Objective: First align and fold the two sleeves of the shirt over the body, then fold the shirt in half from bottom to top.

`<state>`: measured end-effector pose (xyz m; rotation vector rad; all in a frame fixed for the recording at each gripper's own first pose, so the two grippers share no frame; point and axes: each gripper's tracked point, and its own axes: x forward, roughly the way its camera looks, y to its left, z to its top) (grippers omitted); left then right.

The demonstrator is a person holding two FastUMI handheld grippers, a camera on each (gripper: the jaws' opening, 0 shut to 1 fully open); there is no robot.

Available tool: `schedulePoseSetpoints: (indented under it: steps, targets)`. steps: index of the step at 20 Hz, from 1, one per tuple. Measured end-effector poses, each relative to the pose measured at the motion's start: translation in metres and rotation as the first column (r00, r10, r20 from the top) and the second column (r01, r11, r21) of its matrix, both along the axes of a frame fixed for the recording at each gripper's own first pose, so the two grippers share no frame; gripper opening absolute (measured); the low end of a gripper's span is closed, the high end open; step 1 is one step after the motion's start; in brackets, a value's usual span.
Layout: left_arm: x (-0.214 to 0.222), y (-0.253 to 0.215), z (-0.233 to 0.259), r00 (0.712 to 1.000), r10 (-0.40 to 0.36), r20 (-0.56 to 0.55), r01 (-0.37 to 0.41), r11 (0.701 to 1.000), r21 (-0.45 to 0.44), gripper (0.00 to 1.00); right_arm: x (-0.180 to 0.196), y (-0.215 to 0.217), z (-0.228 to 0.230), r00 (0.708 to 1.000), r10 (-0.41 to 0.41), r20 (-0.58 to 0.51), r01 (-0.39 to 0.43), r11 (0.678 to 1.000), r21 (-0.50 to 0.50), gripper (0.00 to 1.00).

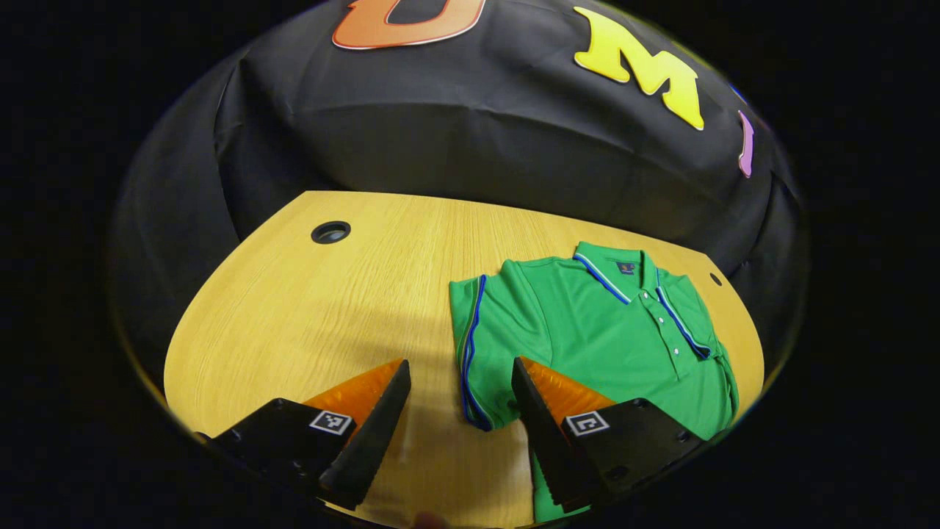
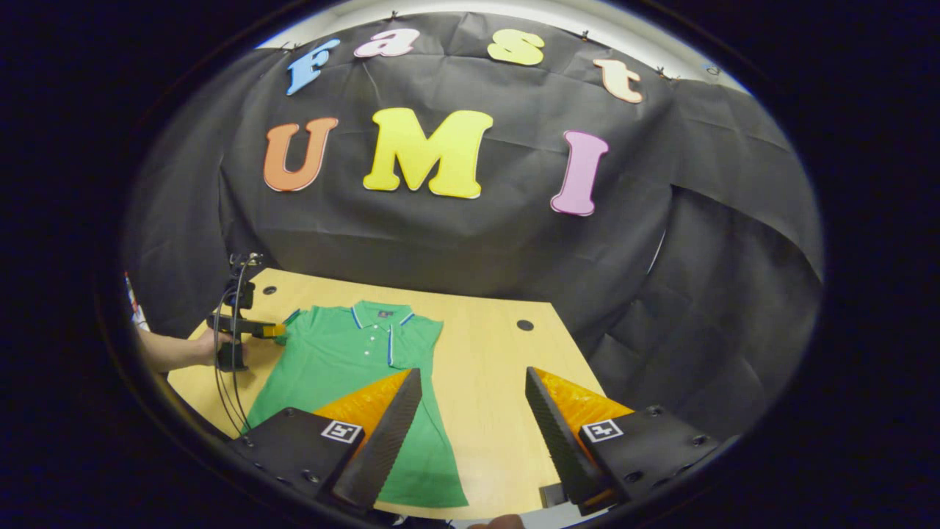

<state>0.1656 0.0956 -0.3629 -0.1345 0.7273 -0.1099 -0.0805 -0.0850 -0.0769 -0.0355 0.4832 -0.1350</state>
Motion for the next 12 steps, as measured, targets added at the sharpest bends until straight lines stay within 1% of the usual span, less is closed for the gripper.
schedulePoseSetpoints:
  steps: [3,4,5,6,7,8,9,10,11,12]
  targets:
    - [0.005,0.003,-0.004,1.0,-0.012,-0.002,0.012,1.0,0.02,0.85,0.0,-0.003,-0.005,1.0,-0.011,-0.011,0.011,1.0,0.01,0.91]
    - [0.006,0.002,-0.005,1.0,-0.017,-0.002,0.017,1.0,0.024,0.89,0.001,-0.004,-0.007,1.0,-0.012,-0.014,0.012,1.0,0.011,0.92]
    - [0.007,0.001,-0.005,1.0,-0.022,-0.007,0.022,0.999,0.026,0.79,0.001,-0.004,-0.008,1.0,-0.012,-0.017,0.012,1.0,0.011,0.92]
    - [0.007,0.002,-0.007,1.0,-0.02,-0.012,0.021,0.999,0.04,0.77,0.0,-0.005,-0.011,1.0,-0.011,-0.023,0.011,1.0,0.011,0.92]
    - [0.008,0.002,-0.007,1.0,-0.021,-0.016,0.022,0.998,0.052,0.63,0.0,-0.005,-0.015,1.0,-0.011,-0.029,0.012,1.0,0.009,0.92]
    - [0.008,0.001,-0.009,1.0,-0.022,-0.021,0.023,0.998,0.066,0.64,0.001,-0.006,-0.018,0.999,-0.013,-0.037,0.013,1.0,0.01,0.92]
    - [0.009,0.002,-0.01,0.999,-0.021,-0.026,0.023,0.996,0.085,0.52,0.0,-0.008,-0.02,0.999,-0.017,-0.042,0.017,1.0,0.013,0.91]
    - [0.011,0.004,-0.01,0.999,-0.018,-0.028,0.021,0.994,0.105,0.42,0.0,-0.009,-0.022,0.999,-0.021,-0.046,0.022,1.0,0.017,0.92]
    - [0.013,0.003,-0.01,0.999,-0.02,-0.026,0.023,0.993,0.119,0.37,-0.001,-0.011,-0.024,0.998,-0.026,-0.049,0.027,0.999,0.02,0.92]
    - [0.016,0.0,-0.009,0.999,-0.03,-0.023,0.033,0.992,0.12,0.12,0.0,-0.014,-0.025,0.998,-0.031,-0.051,0.032,0.999,0.02,0.92]
